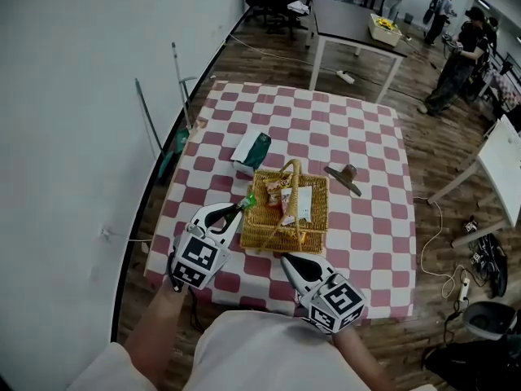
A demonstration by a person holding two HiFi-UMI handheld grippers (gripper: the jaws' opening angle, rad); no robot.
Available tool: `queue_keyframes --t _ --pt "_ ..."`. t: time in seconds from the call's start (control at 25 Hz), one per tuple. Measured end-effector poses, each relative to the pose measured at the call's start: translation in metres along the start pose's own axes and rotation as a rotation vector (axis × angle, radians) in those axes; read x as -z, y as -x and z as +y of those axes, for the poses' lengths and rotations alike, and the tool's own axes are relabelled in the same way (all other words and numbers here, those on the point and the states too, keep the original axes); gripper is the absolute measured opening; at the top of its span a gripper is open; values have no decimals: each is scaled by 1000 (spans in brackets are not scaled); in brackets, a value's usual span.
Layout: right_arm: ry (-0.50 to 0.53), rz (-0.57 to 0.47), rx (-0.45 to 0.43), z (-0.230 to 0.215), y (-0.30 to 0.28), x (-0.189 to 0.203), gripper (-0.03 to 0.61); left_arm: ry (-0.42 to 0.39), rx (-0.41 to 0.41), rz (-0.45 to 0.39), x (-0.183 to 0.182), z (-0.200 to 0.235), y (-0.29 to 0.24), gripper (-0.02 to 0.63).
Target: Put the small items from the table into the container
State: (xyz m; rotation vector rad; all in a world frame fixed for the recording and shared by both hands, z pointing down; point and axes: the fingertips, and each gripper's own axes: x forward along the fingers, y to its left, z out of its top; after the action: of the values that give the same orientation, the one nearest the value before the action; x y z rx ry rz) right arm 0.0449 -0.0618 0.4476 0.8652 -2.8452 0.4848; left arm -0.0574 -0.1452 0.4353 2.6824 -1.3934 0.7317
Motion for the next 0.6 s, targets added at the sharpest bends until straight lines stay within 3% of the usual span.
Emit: queue_keyframes --t 0.4,0.6 --pt "-12 -14 41 -9 7 0 8 72 67 -170 -58 4 -11 40" --pt "-18 -17 64 -13 12 0 8 99 107 -171 -60 -8 -27 38"
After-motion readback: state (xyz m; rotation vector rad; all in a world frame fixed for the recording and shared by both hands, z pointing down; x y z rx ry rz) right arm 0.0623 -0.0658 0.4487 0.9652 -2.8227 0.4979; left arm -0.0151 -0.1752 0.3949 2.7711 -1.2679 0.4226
